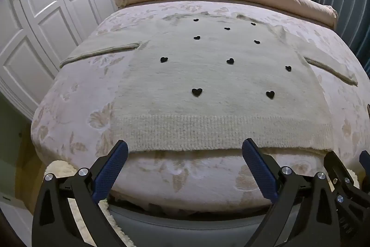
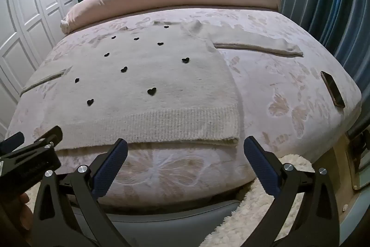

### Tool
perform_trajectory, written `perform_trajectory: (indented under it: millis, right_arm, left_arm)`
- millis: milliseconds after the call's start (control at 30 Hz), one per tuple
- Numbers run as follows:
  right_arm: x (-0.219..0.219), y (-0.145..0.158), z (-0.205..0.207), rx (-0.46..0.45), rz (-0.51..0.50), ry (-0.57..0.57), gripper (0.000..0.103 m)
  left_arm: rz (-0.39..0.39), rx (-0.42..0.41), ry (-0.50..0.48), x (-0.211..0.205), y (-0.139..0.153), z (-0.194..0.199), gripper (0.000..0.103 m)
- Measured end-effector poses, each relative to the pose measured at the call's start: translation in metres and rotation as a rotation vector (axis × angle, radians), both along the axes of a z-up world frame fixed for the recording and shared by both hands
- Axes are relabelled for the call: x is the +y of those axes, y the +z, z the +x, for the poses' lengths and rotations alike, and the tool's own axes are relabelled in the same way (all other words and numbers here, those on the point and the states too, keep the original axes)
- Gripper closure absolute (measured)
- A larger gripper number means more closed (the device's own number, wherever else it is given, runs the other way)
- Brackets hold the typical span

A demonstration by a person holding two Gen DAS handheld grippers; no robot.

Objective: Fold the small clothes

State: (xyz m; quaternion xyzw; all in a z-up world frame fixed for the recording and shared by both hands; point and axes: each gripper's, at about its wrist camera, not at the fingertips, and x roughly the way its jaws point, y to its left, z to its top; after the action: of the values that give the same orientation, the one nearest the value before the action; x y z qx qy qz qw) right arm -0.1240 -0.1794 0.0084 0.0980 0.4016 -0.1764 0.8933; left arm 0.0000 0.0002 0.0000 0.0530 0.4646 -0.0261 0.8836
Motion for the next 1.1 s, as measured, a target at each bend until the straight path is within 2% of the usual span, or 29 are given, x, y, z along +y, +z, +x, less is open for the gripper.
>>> perform_trajectory:
  millis: [1100]
  right_arm:
    - [0.01, 0.002, 0.001, 0.002, -0.013, 0.026, 0.005]
  left_arm:
    - [0.019, -0.006, -0.023, -0.007, 0.003, -0.004, 0.008]
